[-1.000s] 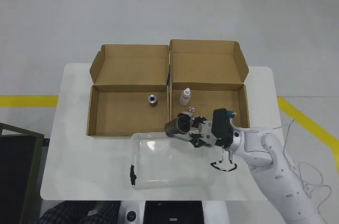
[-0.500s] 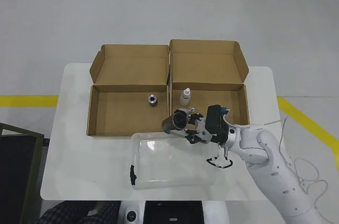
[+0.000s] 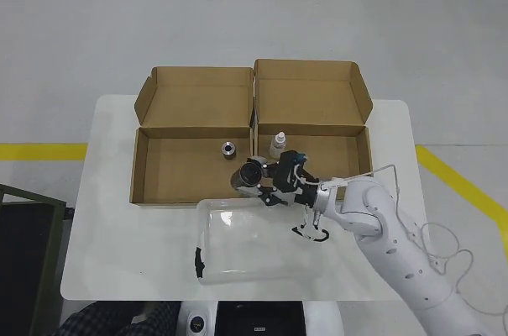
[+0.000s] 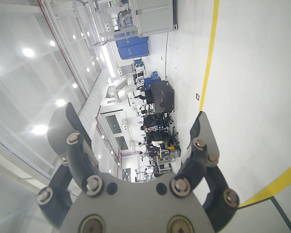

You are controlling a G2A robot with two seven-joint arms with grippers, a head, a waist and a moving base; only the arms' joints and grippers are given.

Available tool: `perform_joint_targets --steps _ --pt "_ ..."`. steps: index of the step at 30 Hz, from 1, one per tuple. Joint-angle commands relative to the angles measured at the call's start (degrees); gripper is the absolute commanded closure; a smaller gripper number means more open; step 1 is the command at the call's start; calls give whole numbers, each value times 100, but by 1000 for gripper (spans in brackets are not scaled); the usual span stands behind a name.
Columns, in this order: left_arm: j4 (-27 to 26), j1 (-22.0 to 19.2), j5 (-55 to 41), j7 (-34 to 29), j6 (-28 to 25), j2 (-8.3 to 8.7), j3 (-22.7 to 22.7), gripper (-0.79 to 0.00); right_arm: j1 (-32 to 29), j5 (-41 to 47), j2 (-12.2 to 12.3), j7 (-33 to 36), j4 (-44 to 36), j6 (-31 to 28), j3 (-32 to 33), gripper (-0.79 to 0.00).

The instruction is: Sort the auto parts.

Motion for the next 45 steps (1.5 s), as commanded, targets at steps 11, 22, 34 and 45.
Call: perform_joint_targets --steps 11,22,34,45 --pt "0 0 0 0 0 0 0 -785 788 -624 -247 408 392 583 -756 0" --pt "0 0 0 0 0 0 0 -785 1500 -754 -550 780 1056 771 -1435 0" --pt "0 0 0 0 0 0 0 -785 2145 -703 -927 960 2060 825 -2012 0" --pt "0 0 0 0 0 0 0 -785 2439 -723 -1154 1067 2667 791 -2202 0"
